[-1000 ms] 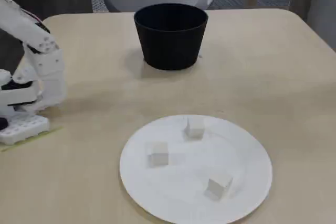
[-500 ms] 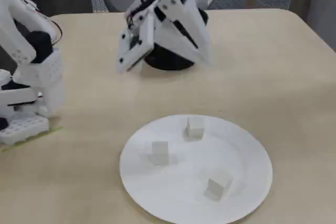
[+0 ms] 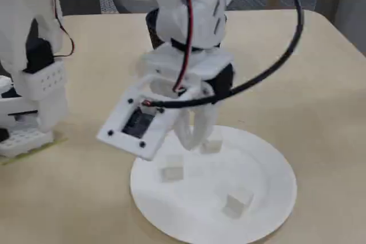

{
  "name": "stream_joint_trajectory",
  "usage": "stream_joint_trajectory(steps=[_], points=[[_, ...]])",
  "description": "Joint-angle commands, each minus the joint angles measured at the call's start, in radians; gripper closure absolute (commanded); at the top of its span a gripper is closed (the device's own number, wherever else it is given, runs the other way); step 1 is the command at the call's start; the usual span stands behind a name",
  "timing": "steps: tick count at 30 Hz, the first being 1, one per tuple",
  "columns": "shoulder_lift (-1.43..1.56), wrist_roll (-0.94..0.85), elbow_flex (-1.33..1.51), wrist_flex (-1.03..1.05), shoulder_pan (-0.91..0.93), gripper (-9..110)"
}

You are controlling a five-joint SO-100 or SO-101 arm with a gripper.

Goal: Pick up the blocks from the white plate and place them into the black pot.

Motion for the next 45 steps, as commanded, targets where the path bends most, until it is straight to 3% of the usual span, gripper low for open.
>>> stream_joint_trajectory(steps=[1, 3, 7, 18, 45], points=[[-0.078, 0.002, -0.137, 0.014, -0.018, 104], [-0.135, 0.003, -0.202, 0.014, -0.032, 104], [-0.189, -0.026, -0.281, 0.005, -0.061, 77], [-0.293, 0.057, -0.321, 0.018, -0.083, 69], [-0.517, 0.106, -0.515, 0.02, -0.06, 79]])
